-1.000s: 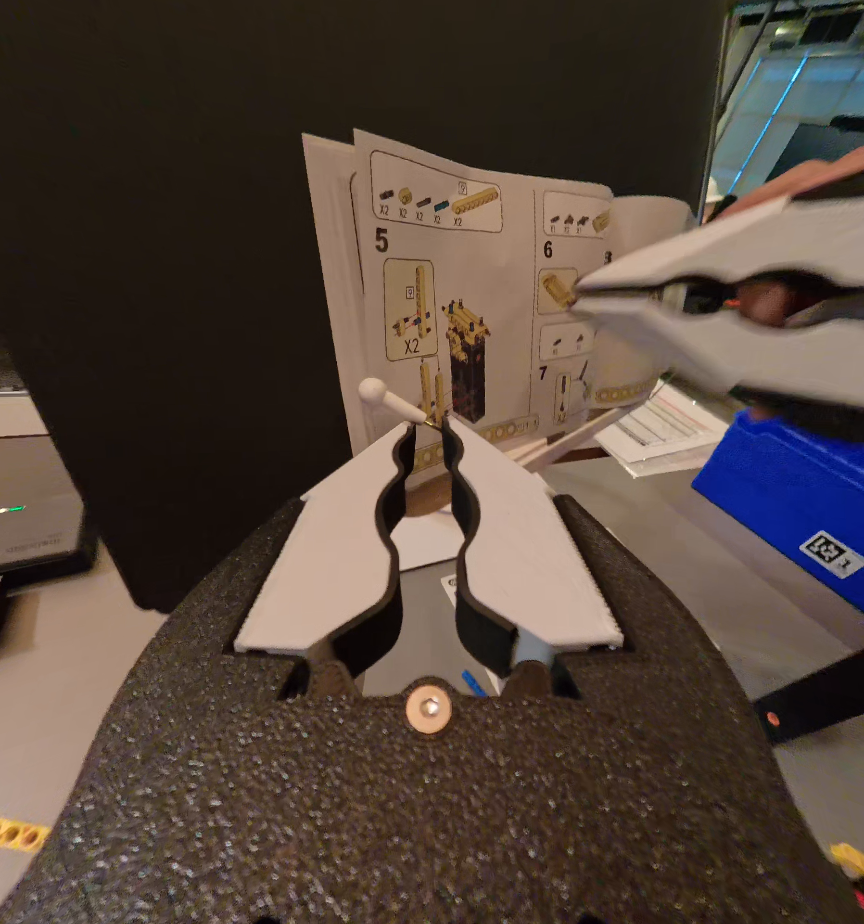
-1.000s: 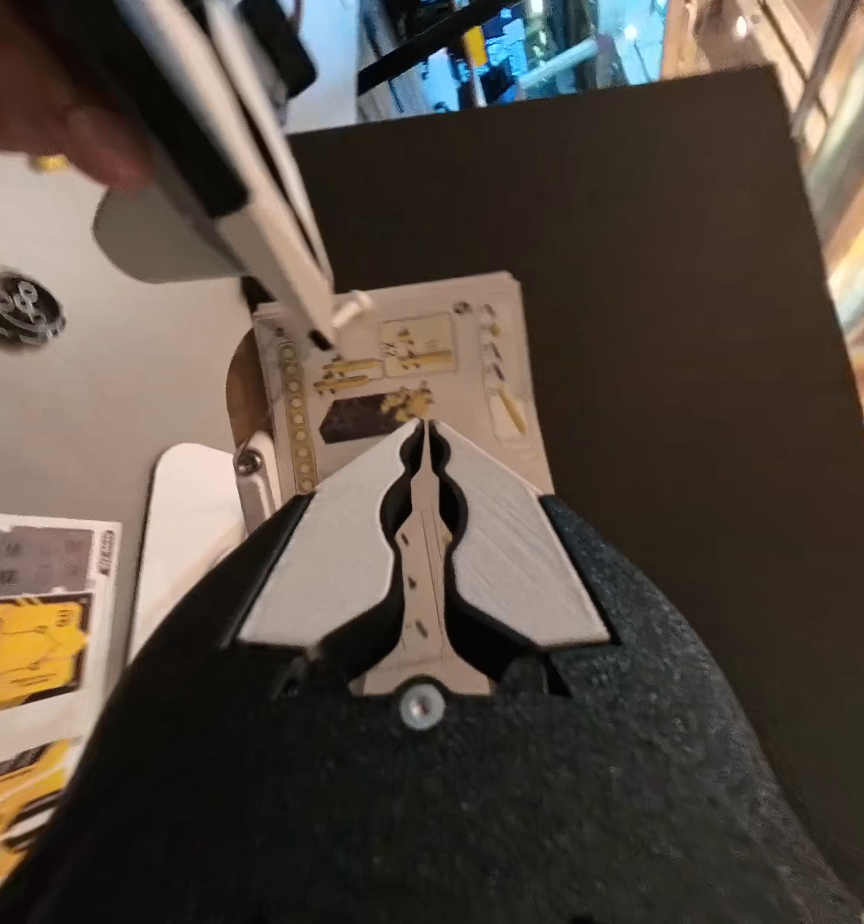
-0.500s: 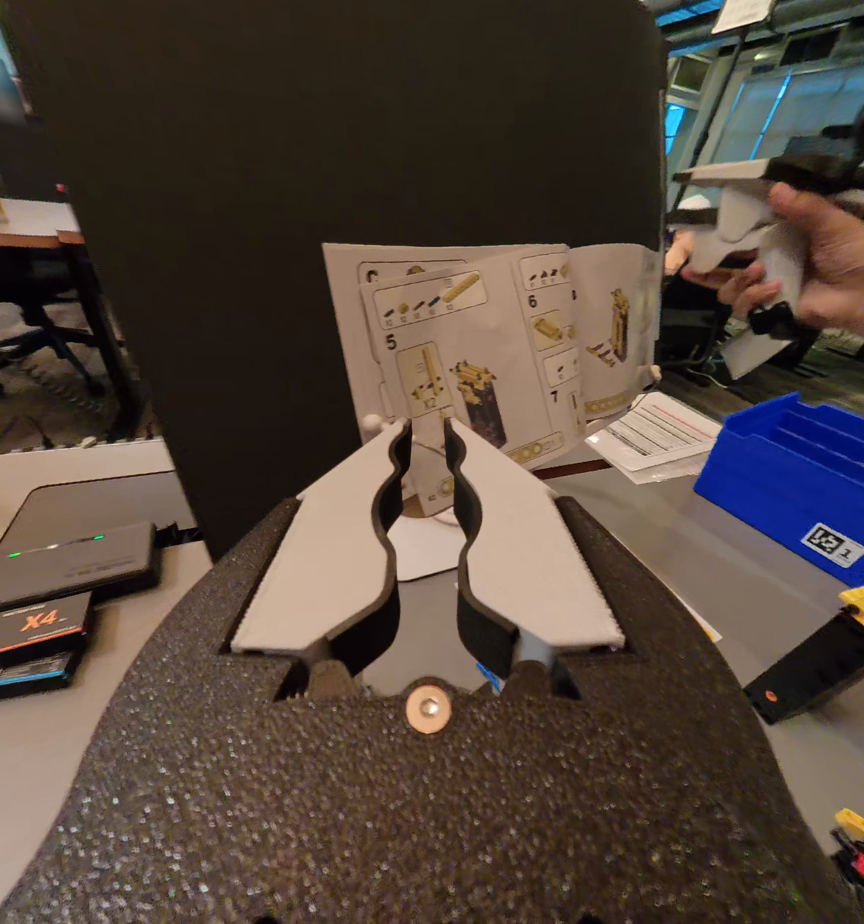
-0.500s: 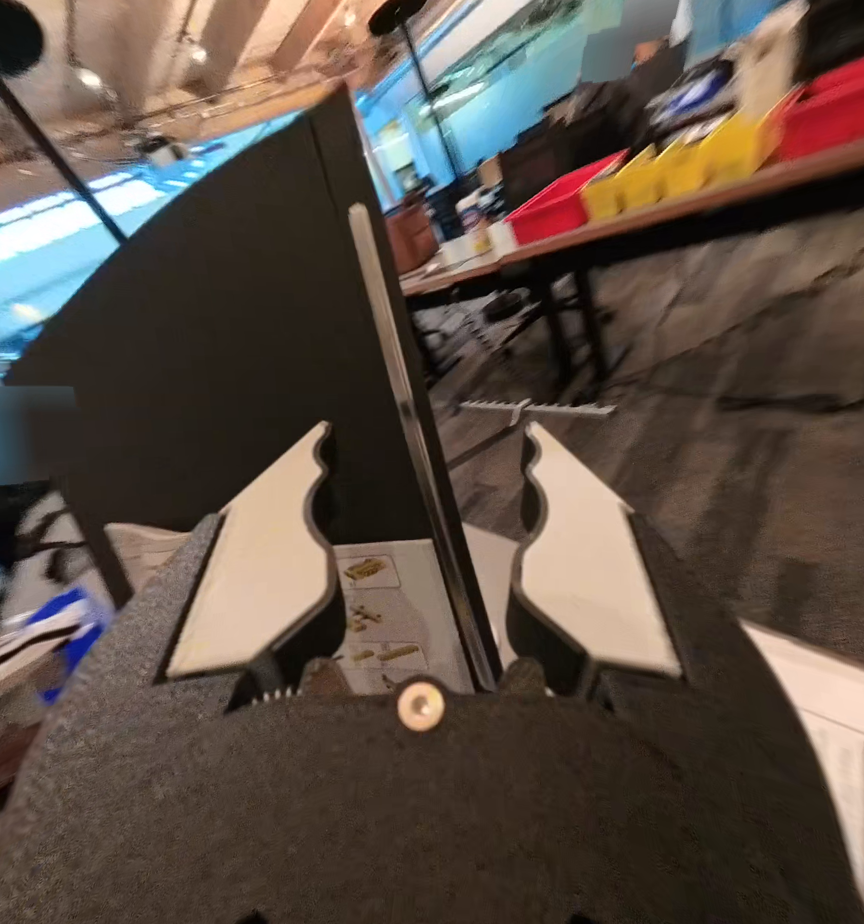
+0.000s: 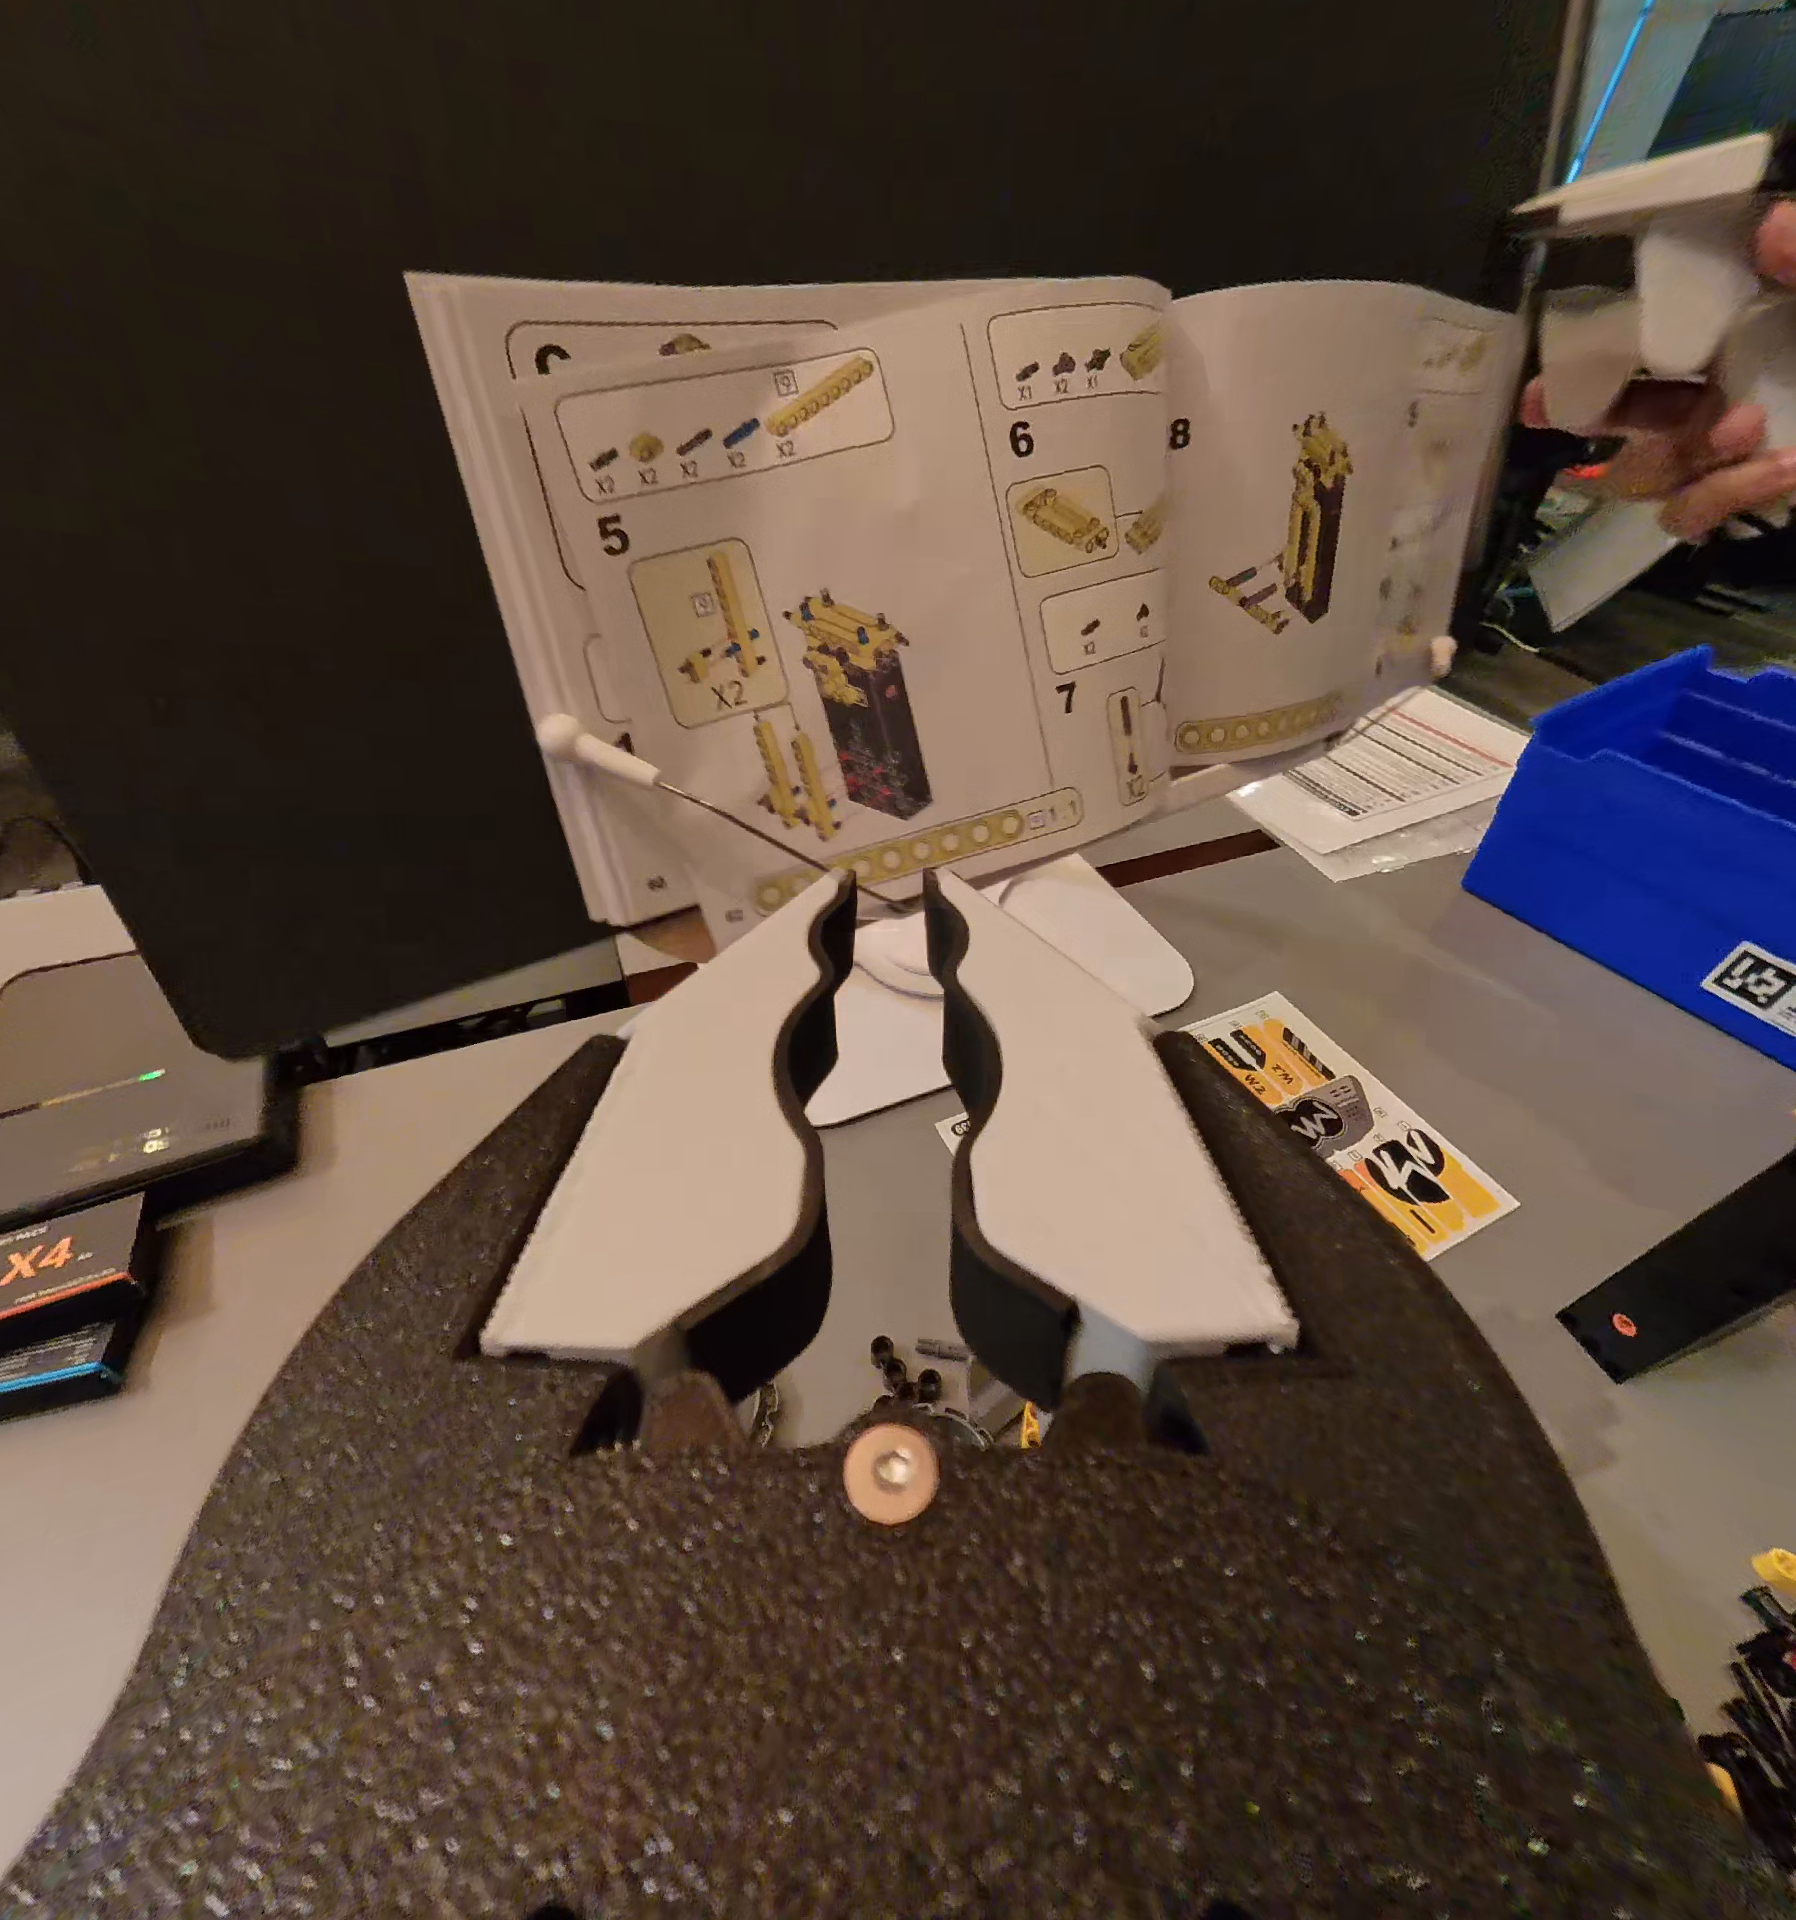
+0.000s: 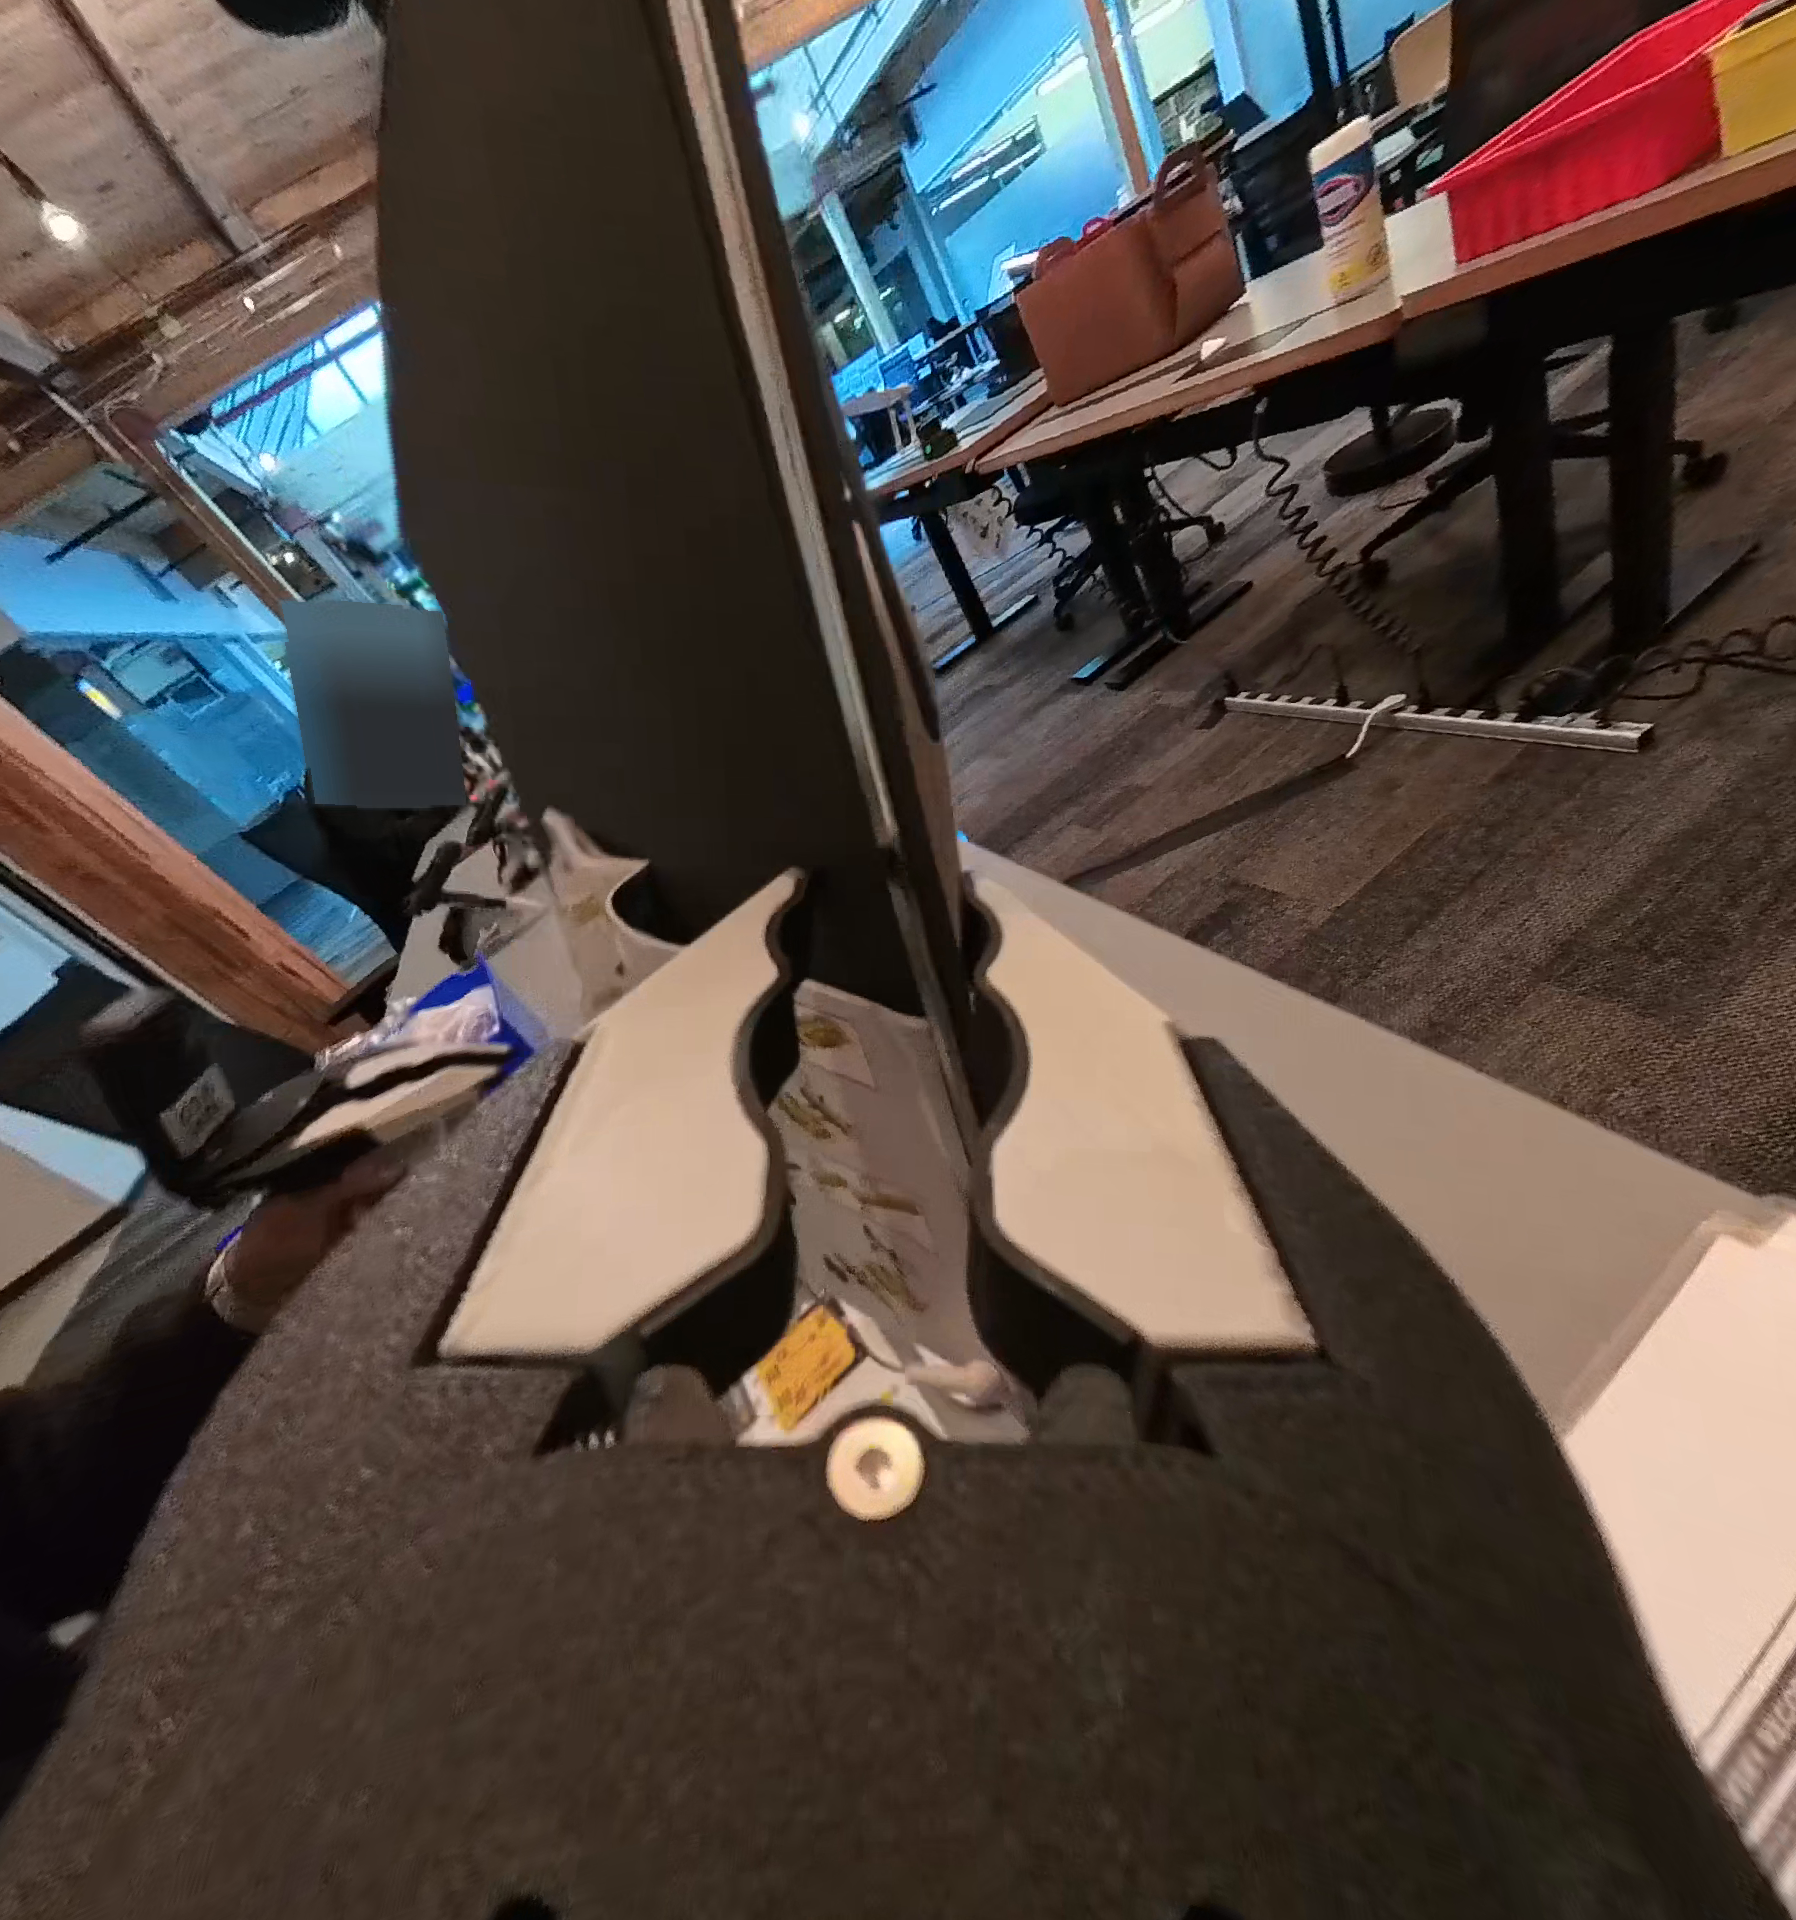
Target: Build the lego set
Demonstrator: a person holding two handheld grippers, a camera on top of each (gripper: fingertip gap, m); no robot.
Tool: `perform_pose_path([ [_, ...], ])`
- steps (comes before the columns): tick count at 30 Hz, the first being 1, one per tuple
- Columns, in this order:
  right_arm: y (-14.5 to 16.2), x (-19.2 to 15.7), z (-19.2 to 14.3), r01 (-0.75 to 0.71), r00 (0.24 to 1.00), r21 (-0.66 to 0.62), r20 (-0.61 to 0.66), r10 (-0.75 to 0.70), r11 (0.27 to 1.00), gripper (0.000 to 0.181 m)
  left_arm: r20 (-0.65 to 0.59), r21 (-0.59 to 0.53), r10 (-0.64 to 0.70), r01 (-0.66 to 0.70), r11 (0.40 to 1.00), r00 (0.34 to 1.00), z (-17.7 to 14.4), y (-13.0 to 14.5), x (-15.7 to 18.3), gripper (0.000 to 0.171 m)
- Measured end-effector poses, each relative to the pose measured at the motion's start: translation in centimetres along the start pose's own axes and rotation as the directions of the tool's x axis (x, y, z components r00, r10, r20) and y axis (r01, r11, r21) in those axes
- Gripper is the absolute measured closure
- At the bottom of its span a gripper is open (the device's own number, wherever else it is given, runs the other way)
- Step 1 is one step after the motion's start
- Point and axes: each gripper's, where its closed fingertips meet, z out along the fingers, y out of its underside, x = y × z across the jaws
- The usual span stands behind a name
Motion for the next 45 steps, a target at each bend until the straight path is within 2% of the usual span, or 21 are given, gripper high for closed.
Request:
perform_pose_path([
  [5,2.4,-3.1,-1.0,0.088,0.995,-0.091,-0.029,-0.091,0.992,0.151,-0.009,0.018,-0.12,0.12,0.993,0.993,0.8,-0.6,-1.2,0.158],
  [7,2.8,-3.5,-1.5,0.106,0.989,-0.123,-0.093,-0.118,0.987,0.15,0.014,0.014,-0.16,0.16,0.987,0.987,1.3,-0.6,-2.1,0.153],
  [10,0.3,-3.9,-2.8,0.165,0.959,-0.018,-0.229,-0.165,0.986,0.148,0.048,0.022,-0.198,0.197,0.98,0.979,2.1,-0.7,-3.7,0.147],
  [12,-2.2,-4.0,-4.2,0.21,0.914,0.066,-0.366,-0.172,0.975,0.143,0.042,0.03,-0.239,0.238,0.971,0.97,2.7,-1.1,-4.3,0.146],
  [14,-5.1,-6.0,-5.5,0.365,0.84,0.123,-0.471,-0.269,0.923,0.143,0.022,0.035,-0.293,0.292,0.956,0.956,3.0,-1.5,-4.8,0.145],
  [16,-5.9,-9.9,-4.7,0.557,0.74,0.07,-0.494,-0.457,0.827,0.144,0.003,0.028,-0.335,0.335,0.942,0.942,3.4,-1.7,-5.1,0.143],
  [17,-4.9,-11.9,-3.2,0.632,0.686,-0.006,-0.46,-0.564,0.775,0.147,0.006,0.011,-0.345,0.345,0.939,0.939,3.6,-1.5,-5.4,0.143],
  [20,2.5,-15.8,3.3,0.744,0.557,-0.297,-0.219,-0.801,0.599,0.147,0.049,-0.03,-0.368,0.369,0.929,0.929,4.4,-0.6,-6.6,0.141],
  [22,8.5,-16.9,7.0,0.782,0.488,-0.428,-0.032,-0.872,0.453,0.147,0.074,0.019,-0.39,0.39,0.921,0.918,4.6,-0.9,-7.5,0.141],
  [23,11.2,-17.0,8.5,0.801,0.437,-0.475,0.051,-0.898,0.363,0.147,0.068,0.032,-0.394,0.392,0.919,0.917,4.7,-1.1,-7.4,0.141],
  [25,14.8,-15.8,11.0,0.822,0.28,-0.547,0.146,-0.949,0.158,0.147,0.063,0.018,-0.386,0.385,0.923,0.92,5.3,-1.3,-7.2,0.141],
  [26,15.5,-14.7,12.2,0.816,0.181,-0.575,0.163,-0.97,0.056,0.15,0.071,0.005,-0.373,0.374,0.928,0.925,5.6,-1.2,-7.3,0.141],
  [28,15.0,-12.5,14.1,0.77,-0.044,-0.623,0.162,-0.986,-0.137,0.159,0.107,-0.019,-0.347,0.351,0.936,0.932,6.3,-1.0,-8.0,0.142],
  [29,14.6,-11.7,14.9,0.744,-0.135,-0.635,0.164,-0.977,-0.209,0.164,0.114,-0.025,-0.341,0.346,0.938,0.933,6.5,-0.9,-8.3,0.145],
  [30,14.4,-11.2,15.6,0.726,-0.19,-0.638,0.173,-0.966,-0.257,0.166,0.118,-0.028,-0.338,0.344,0.939,0.933,6.7,-0.8,-8.6,0.154],
  [31,14.5,-10.8,16.2,0.716,-0.211,-0.639,0.183,-0.96,-0.279,0.167,0.122,-0.021,-0.335,0.34,0.94,0.934,6.7,-0.8,-8.9,0.166],
  [37,14.6,-10.4,17.6,0.738,-0.179,-0.626,0.178,-0.968,-0.252,0.171,0.018,0.042,-0.38,0.379,0.925,0.925,5.9,-0.8,-8.8,0.168],
  [45,15.2,-10.9,19.7,0.753,-0.217,-0.596,0.176,-0.96,-0.279,0.179,0.033,0.13,-0.374,0.367,0.921,0.927,4.8,-0.5,-8.5,0.168],
])
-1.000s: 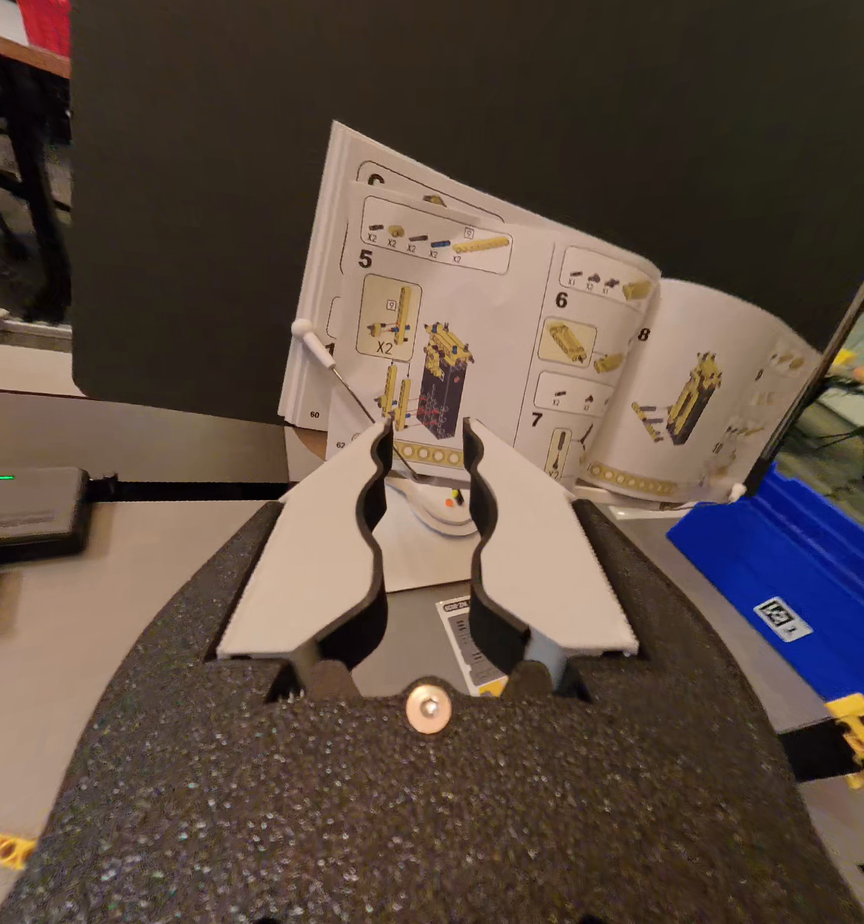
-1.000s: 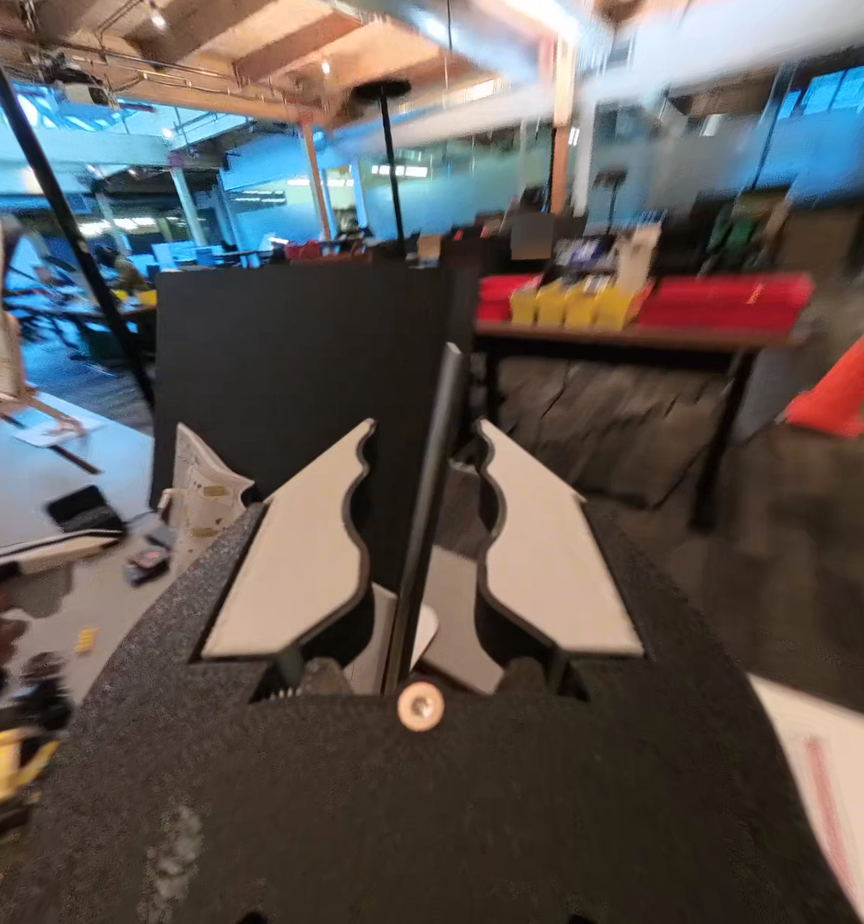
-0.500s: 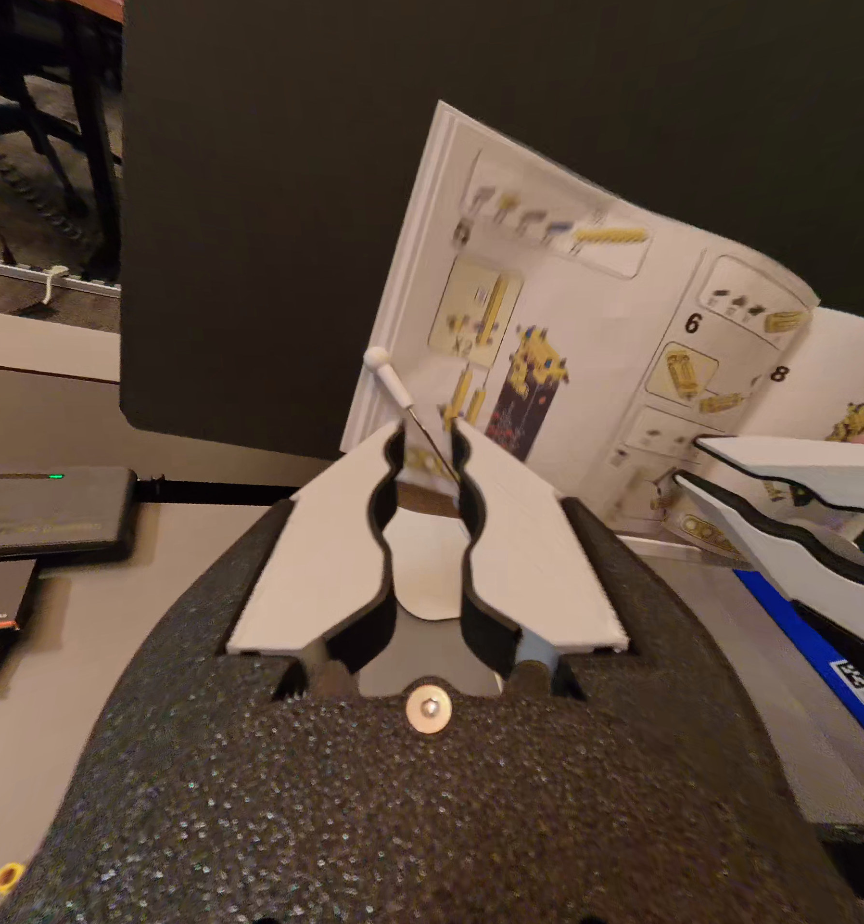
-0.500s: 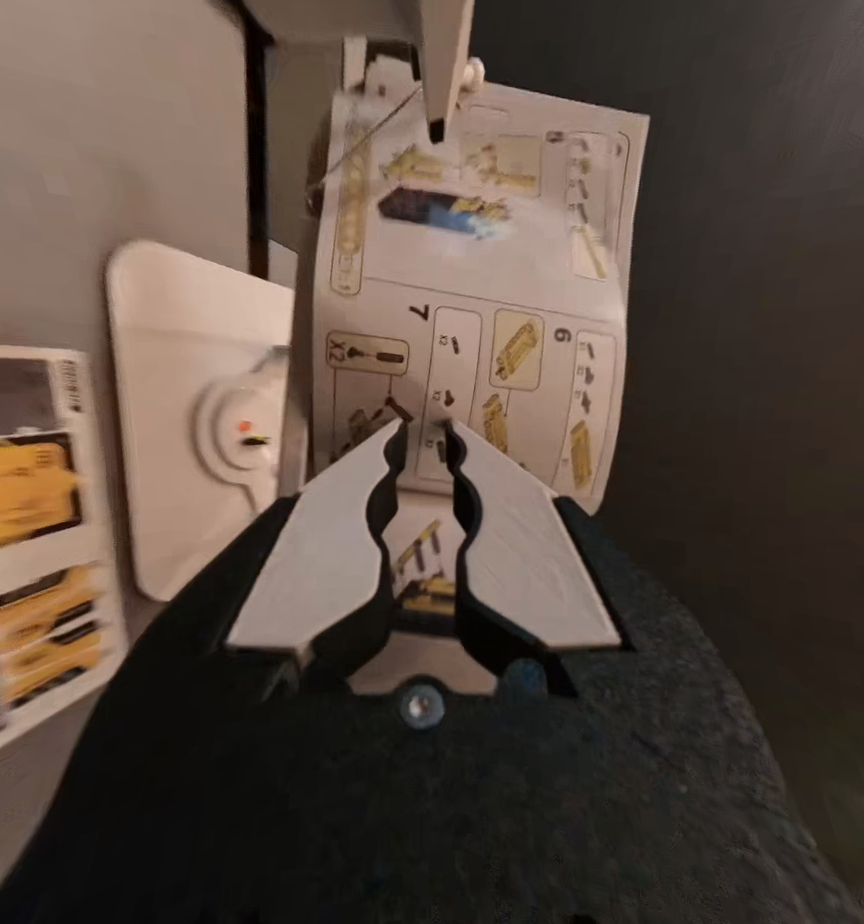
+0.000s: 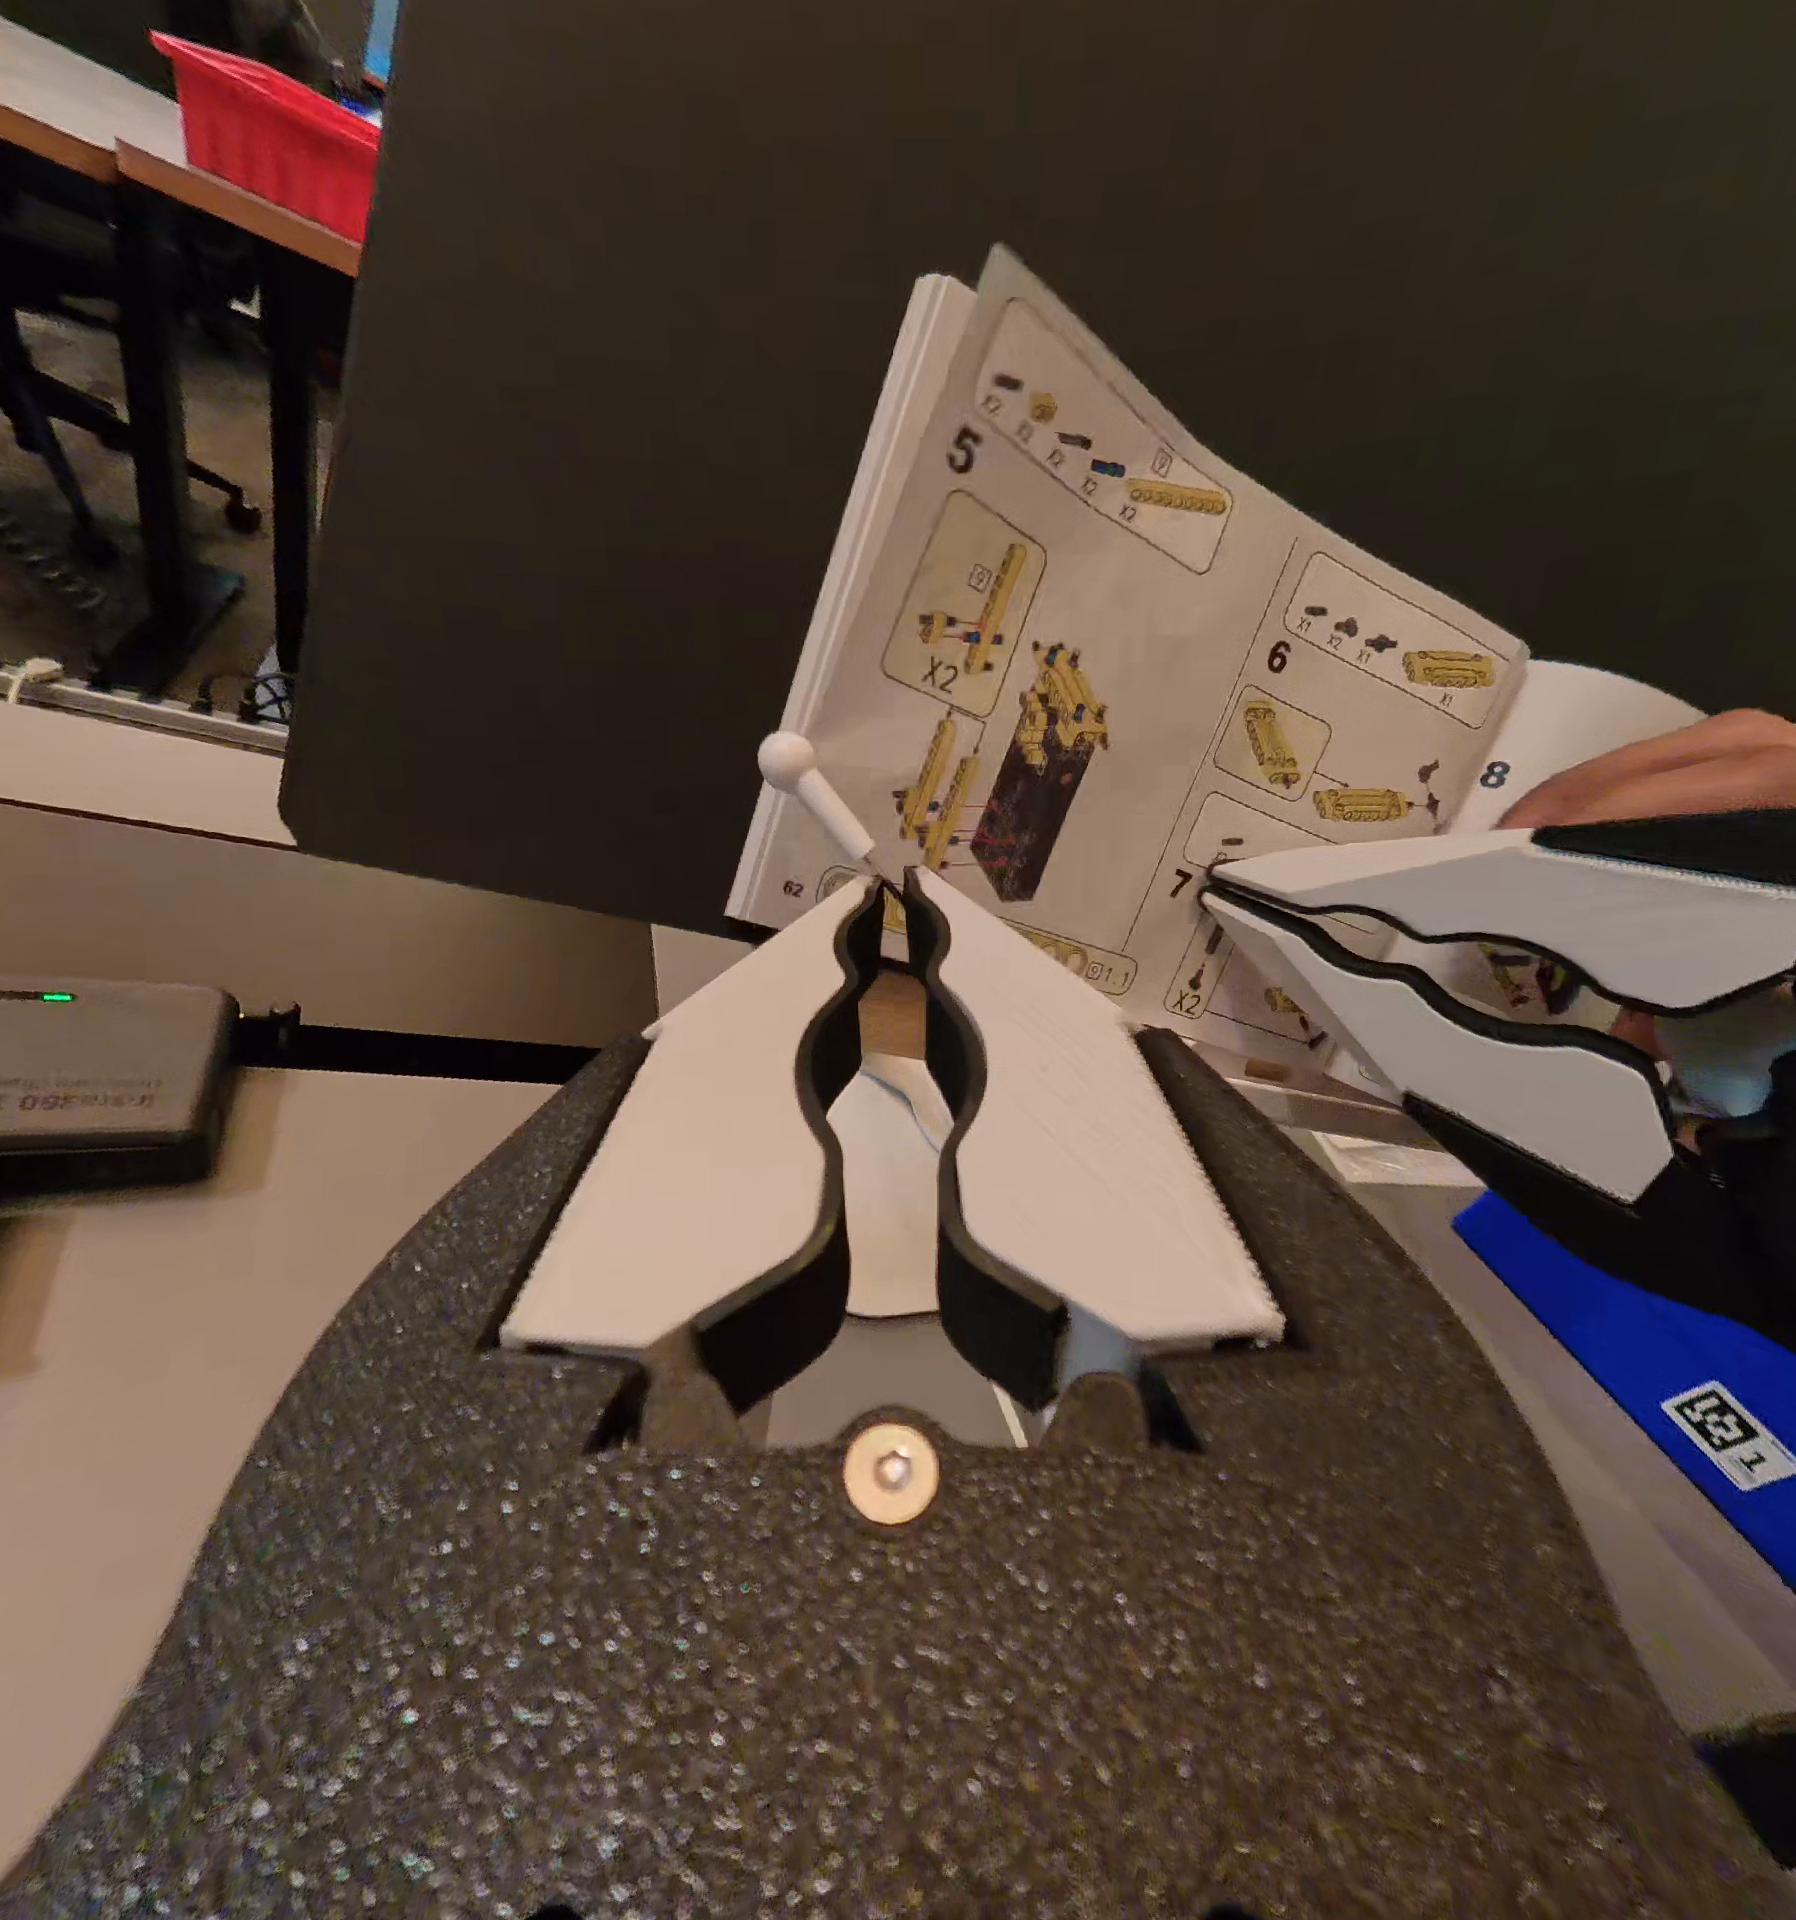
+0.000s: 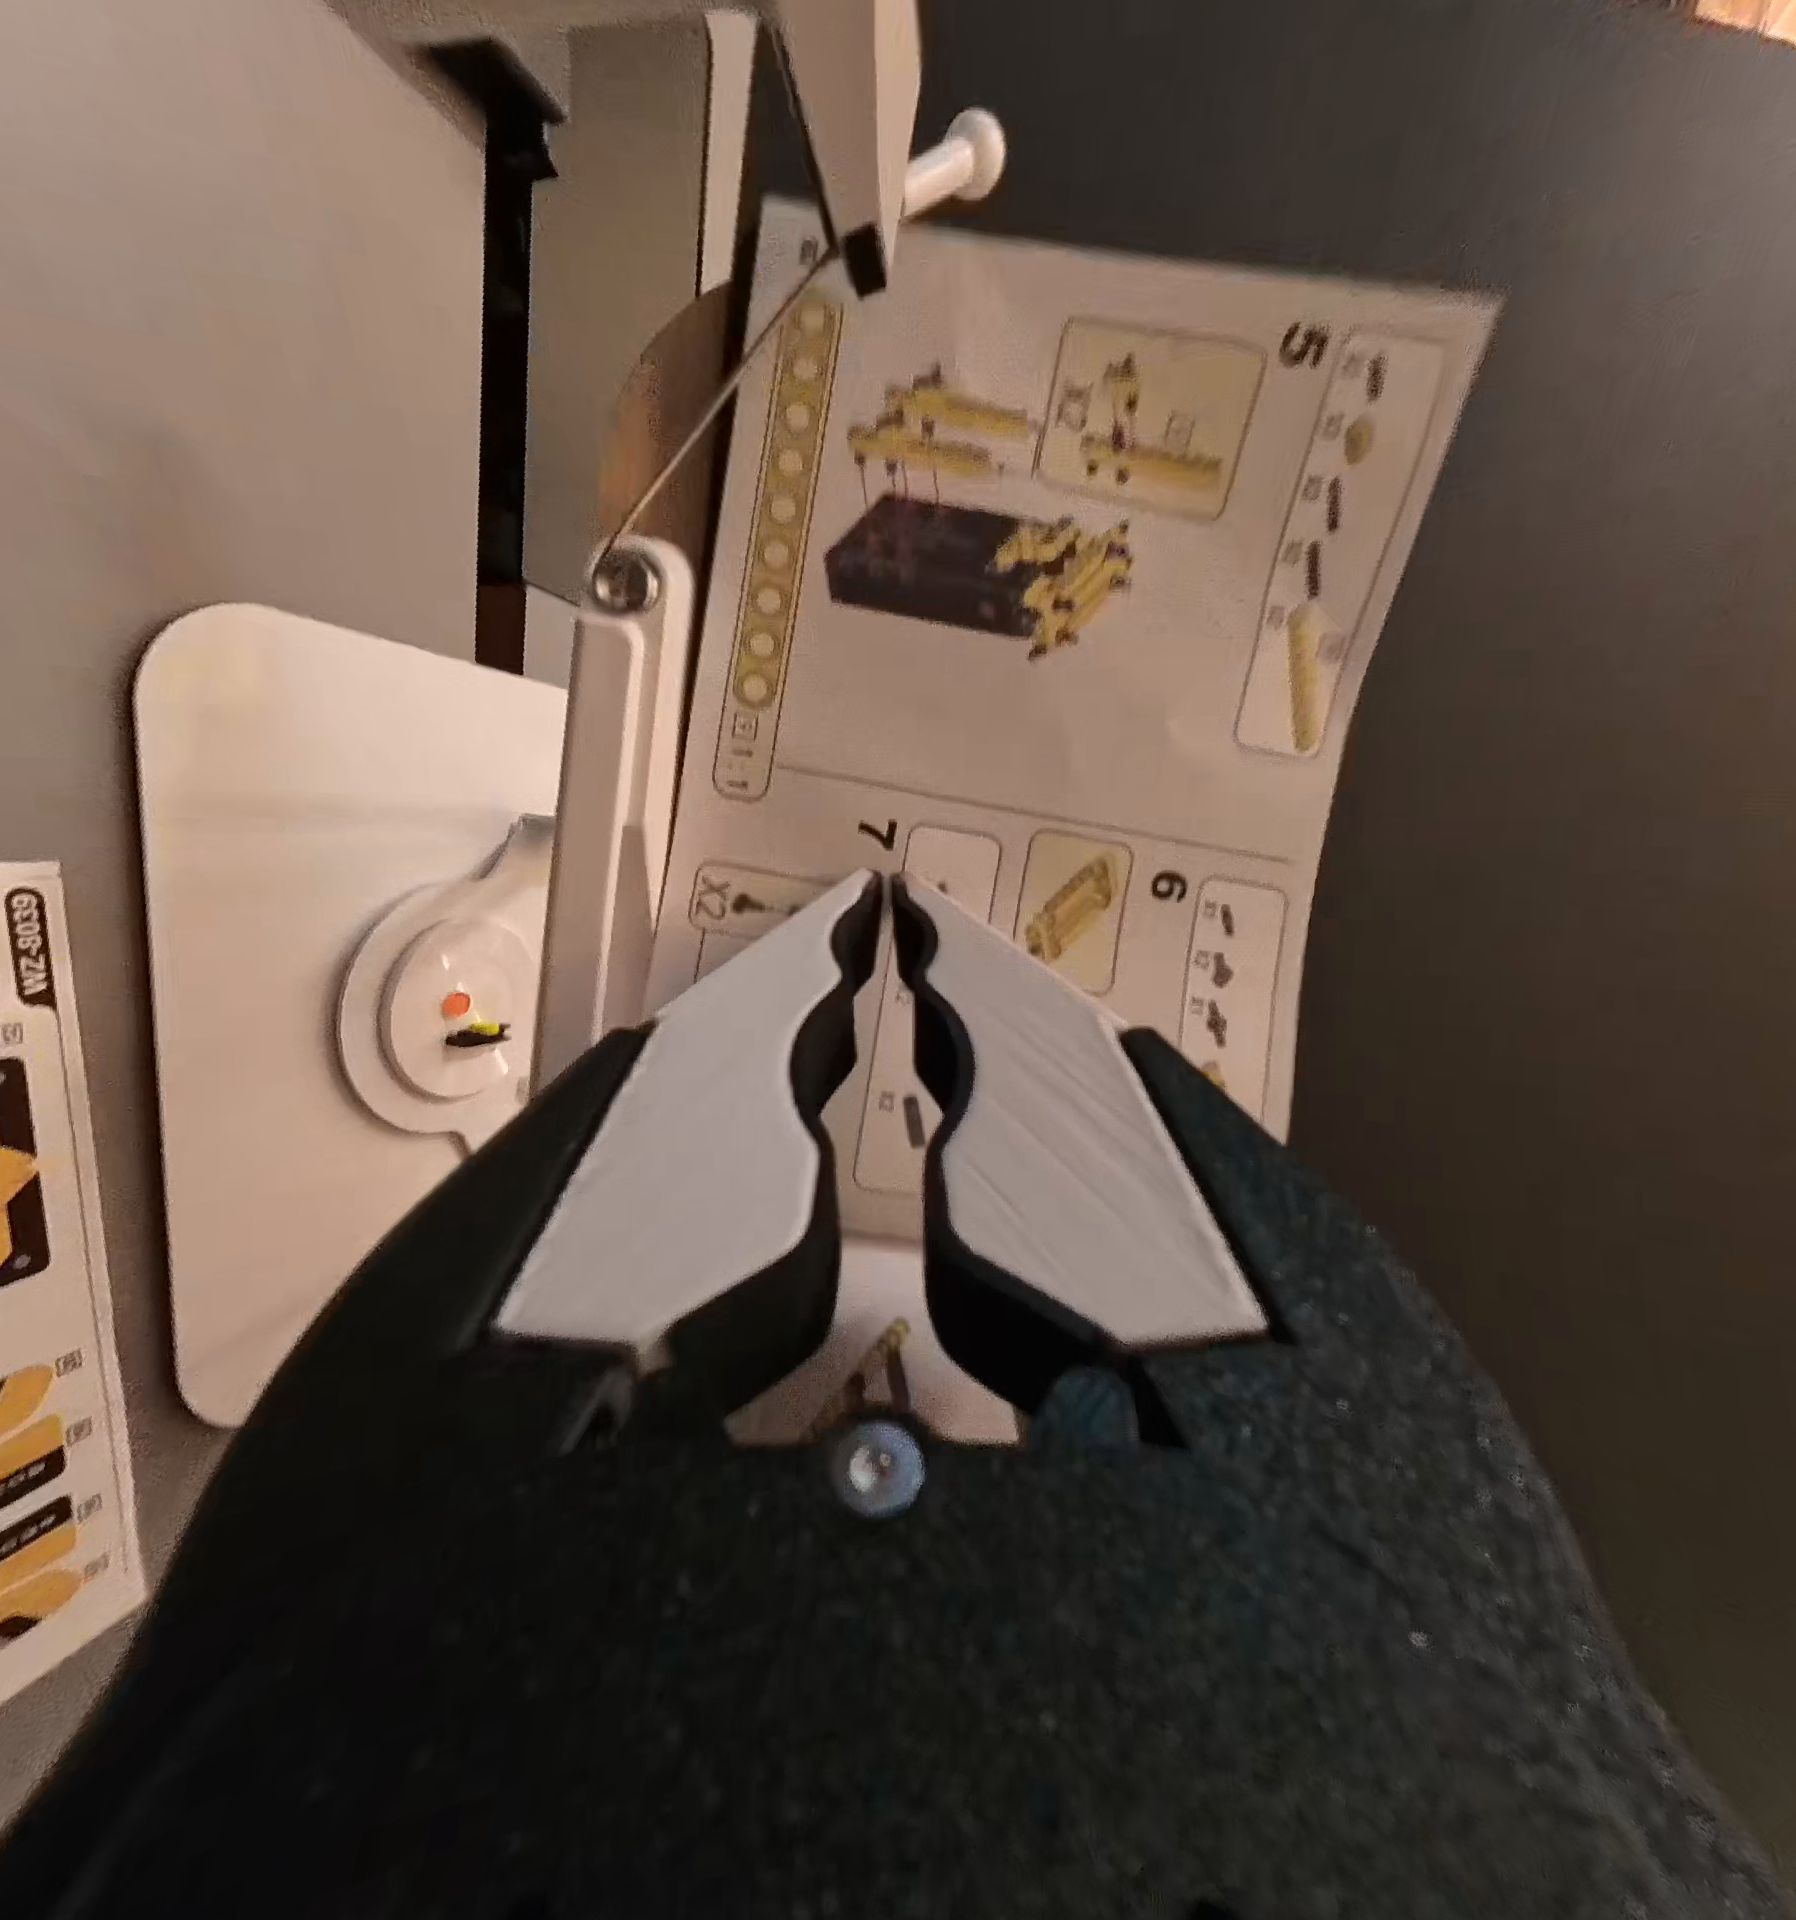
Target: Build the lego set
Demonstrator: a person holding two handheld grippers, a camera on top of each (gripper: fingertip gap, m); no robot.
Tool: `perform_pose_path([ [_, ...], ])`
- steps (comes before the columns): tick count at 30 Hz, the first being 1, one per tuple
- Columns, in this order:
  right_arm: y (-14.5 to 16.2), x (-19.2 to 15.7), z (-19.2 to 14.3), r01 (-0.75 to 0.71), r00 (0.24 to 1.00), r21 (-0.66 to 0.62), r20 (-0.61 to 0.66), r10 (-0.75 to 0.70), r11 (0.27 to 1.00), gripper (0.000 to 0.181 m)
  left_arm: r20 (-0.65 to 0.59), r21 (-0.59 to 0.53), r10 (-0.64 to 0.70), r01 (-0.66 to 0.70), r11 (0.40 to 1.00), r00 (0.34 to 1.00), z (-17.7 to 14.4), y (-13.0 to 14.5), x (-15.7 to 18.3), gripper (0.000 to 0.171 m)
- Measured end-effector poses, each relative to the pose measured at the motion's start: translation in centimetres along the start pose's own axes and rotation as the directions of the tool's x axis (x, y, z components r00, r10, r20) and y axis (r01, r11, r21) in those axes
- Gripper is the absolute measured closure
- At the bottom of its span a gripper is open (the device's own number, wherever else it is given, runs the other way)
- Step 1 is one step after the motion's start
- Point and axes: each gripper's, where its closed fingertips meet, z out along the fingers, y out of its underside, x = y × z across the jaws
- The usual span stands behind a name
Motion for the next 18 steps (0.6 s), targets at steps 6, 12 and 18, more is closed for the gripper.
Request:
perform_pose_path([
  [6,-1.3,0.3,0.8,-0.024,1.0,0.026,0.007,0.024,0.999,0.181,-0.033,0.045,0.015,-0.013,0.999,0.999,0.1,-0.2,0.5,0.169],
  [12,-1.3,0.3,0.8,-0.067,0.998,0.043,0.016,0.066,0.997,0.181,-0.127,0.011,0.049,-0.048,0.999,0.991,1.2,-0.8,2.4,0.17],
  [18,-1.3,0.3,0.7,-0.071,0.997,0.043,0.021,0.07,0.997,0.181,-0.078,0.012,0.008,-0.007,1.0,0.997,1.6,-0.7,1.6,0.169],
])
